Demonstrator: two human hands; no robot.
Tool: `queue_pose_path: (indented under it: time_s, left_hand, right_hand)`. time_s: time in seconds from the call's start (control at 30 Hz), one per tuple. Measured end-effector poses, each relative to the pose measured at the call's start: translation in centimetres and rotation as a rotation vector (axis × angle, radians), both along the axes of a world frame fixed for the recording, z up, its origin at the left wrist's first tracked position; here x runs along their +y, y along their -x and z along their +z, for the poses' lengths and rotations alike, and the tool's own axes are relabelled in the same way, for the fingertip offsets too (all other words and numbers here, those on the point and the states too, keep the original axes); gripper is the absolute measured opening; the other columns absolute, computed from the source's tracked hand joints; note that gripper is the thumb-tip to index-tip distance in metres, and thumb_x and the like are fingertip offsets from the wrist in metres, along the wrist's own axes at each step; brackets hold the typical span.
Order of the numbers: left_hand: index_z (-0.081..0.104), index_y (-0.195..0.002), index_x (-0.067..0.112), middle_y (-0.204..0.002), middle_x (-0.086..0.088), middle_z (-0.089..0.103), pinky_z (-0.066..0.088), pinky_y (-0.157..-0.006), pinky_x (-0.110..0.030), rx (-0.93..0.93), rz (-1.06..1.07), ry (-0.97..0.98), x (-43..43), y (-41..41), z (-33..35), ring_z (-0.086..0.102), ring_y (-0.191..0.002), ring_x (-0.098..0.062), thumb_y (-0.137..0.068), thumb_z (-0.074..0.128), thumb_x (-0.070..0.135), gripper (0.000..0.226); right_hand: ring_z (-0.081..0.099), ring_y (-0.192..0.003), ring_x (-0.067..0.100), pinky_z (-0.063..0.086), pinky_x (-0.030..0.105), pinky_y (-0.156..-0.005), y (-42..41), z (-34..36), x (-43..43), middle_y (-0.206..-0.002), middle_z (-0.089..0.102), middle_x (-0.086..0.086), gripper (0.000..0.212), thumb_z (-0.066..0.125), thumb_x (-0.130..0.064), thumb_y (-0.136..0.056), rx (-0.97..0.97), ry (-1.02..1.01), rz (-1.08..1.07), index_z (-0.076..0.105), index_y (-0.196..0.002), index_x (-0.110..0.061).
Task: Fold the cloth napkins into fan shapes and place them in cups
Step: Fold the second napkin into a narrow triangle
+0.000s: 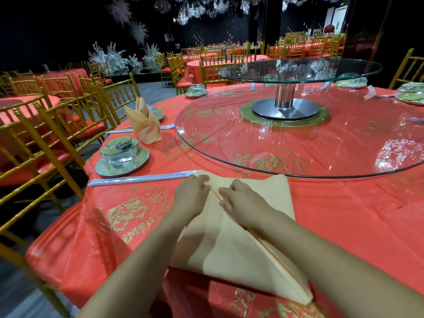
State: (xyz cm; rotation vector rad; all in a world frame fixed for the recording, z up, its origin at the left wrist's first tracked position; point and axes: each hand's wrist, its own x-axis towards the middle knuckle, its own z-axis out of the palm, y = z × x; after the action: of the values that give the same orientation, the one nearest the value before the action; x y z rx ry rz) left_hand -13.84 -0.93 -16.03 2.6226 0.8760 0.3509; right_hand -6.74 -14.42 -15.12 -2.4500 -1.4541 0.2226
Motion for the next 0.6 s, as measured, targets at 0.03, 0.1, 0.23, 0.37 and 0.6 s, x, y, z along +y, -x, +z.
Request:
queue_pose_path:
  time_s: [0.03,0.1,0.23,0.37,0.6]
  left_hand:
    - [0.050,-0.129,0.015,-0.128,-0.010,0.049,0.037,-0.093,-0.036,-0.059,0.036,0.054,0.7,0.0,0.2,0.047,-0.117,-0.029,-0.095,0.045,0.021,0.034]
    - [0.050,-0.125,0.006,-0.125,-0.015,0.051,0.039,-0.087,-0.034,-0.097,0.136,0.094,2.2,-0.1,0.7,0.050,-0.113,-0.031,-0.092,0.050,0.014,0.035]
    - [0.055,-0.082,0.008,-0.082,-0.013,0.058,0.035,-0.065,-0.029,-0.046,0.232,0.256,4.0,-0.6,1.6,0.053,-0.078,-0.029,-0.087,0.056,0.017,0.010]
    - [0.035,-0.053,0.013,-0.052,-0.004,0.041,0.025,-0.047,-0.029,0.057,0.241,0.234,4.5,-2.0,1.6,0.036,-0.051,-0.024,-0.082,0.055,0.016,0.035]
    - [0.043,-0.064,0.011,-0.063,-0.007,0.044,0.036,-0.058,-0.028,0.124,0.313,0.321,4.9,-3.3,1.9,0.045,-0.068,-0.029,-0.085,0.058,0.015,0.026]
  right_hand:
    - [0.041,-0.113,0.029,0.039,0.037,-0.085,-0.3,0.0,0.5,-0.113,0.043,0.009,0.028,0.036,-0.032,-0.097,-0.021,0.011,0.001,0.048,-0.115,-0.014]
    - [0.045,-0.111,0.031,0.037,0.035,-0.079,-0.8,0.1,1.6,-0.115,0.044,0.011,0.032,0.033,-0.032,-0.098,-0.068,0.032,0.022,0.043,-0.124,-0.018]
    - [0.051,-0.107,0.033,0.032,0.034,-0.073,-2.0,0.3,4.1,-0.117,0.050,0.013,0.043,0.025,-0.035,-0.099,-0.141,0.097,0.064,0.024,-0.143,-0.031]
    - [0.055,-0.107,0.031,0.034,0.033,-0.072,-2.5,0.4,6.2,-0.112,0.059,0.010,0.040,0.024,-0.038,-0.099,-0.190,0.133,0.097,0.034,-0.138,-0.033]
    - [0.046,-0.123,0.026,0.038,0.037,-0.092,-3.1,0.2,6.3,-0.128,0.054,0.005,0.041,0.023,-0.043,-0.099,-0.077,0.162,0.085,0.038,-0.137,-0.039]
